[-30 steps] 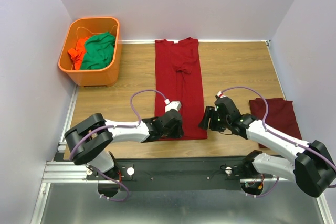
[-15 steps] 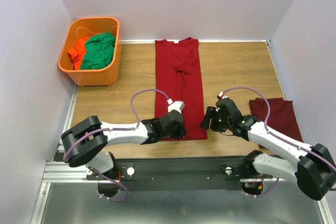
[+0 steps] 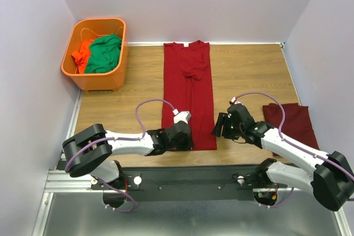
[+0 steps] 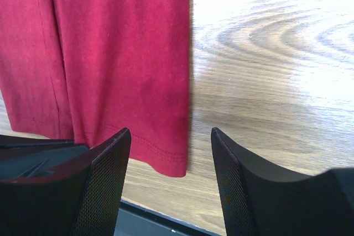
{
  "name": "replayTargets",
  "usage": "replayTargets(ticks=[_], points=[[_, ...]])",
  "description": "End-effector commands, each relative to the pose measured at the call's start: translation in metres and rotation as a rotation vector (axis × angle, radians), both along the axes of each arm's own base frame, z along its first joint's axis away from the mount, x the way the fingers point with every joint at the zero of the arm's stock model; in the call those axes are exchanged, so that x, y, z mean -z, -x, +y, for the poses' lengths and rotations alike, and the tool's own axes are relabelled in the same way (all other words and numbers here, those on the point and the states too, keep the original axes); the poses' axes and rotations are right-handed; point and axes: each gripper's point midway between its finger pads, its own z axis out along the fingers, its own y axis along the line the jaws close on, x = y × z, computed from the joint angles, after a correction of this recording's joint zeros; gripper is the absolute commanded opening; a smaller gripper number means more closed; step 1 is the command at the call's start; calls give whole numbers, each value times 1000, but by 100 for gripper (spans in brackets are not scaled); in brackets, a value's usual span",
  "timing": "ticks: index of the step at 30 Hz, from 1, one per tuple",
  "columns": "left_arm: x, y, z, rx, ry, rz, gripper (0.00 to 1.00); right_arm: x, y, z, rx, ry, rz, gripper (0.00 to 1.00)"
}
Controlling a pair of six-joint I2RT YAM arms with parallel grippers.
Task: Fold and stack the t-shirts
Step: Fold the tshirt
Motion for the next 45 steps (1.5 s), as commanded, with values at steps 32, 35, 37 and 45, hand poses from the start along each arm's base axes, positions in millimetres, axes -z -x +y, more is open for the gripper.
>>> replayTargets(ticks=[32, 35, 37, 45], points=[[-17, 10, 125, -438, 130, 63, 42, 49, 62, 7, 37, -151, 269, 52], [-23, 7, 128, -469, 179, 49, 51, 52, 64, 5, 47, -150, 274, 49], [-24, 5, 129, -495, 191, 54, 51, 53, 65, 4, 47, -151, 276, 45], [-24, -8, 130, -516, 59, 24, 54, 51, 64, 5, 50, -161, 266, 27]])
